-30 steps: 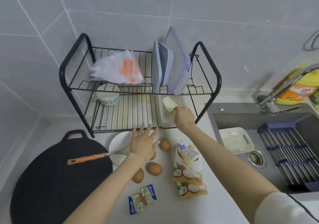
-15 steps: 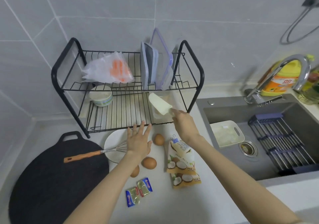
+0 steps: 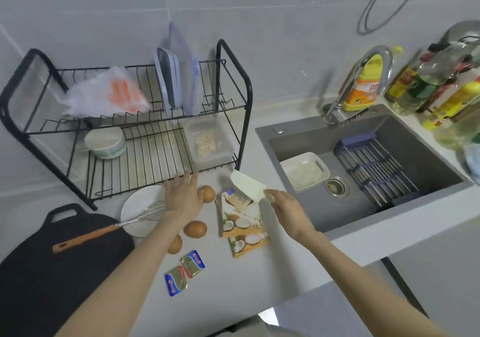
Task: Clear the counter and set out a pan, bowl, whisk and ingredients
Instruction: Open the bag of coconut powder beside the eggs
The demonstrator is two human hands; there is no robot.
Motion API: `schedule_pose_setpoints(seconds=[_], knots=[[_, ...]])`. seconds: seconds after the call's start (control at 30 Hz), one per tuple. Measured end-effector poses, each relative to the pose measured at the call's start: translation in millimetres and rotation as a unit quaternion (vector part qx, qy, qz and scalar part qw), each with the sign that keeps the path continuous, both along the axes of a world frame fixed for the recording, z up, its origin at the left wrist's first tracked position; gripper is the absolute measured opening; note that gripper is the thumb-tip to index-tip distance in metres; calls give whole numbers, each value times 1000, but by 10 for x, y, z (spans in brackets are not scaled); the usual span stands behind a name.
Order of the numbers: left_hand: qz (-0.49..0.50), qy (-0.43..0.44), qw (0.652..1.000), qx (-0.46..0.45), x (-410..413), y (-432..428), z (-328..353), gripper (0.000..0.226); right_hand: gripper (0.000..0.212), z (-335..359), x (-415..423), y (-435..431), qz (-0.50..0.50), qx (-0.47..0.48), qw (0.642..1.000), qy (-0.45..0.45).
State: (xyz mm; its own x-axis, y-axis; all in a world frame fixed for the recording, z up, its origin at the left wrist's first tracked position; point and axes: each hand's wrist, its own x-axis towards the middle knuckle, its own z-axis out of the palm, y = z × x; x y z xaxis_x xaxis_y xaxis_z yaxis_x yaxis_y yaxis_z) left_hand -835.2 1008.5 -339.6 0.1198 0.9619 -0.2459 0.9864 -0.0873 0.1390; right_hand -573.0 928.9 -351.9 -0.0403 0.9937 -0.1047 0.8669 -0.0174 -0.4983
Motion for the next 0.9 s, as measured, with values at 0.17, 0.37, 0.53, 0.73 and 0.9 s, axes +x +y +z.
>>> schedule_pose_setpoints(seconds=[0.17, 0.37, 0.53, 0.73, 0.9], knots=[[-19, -13, 999, 24, 106, -76, 15, 57, 38, -119, 89, -101, -93, -53, 994, 3], [-24, -20, 999, 39, 106, -156, 43, 56, 44, -221, -14, -55, -111, -87, 987, -78], [-30, -24, 998, 47, 61, -203, 91, 56, 41, -229, -50, -45, -94, -109, 983, -113], [-17, -44, 997, 62, -27, -275, 225, 56, 42, -86, -39, 15, -94, -122, 982, -114], [-6, -79, 992, 100, -104, -320, 438, 55, 41, 241, -161, 152, -59, -32, 996, -62]])
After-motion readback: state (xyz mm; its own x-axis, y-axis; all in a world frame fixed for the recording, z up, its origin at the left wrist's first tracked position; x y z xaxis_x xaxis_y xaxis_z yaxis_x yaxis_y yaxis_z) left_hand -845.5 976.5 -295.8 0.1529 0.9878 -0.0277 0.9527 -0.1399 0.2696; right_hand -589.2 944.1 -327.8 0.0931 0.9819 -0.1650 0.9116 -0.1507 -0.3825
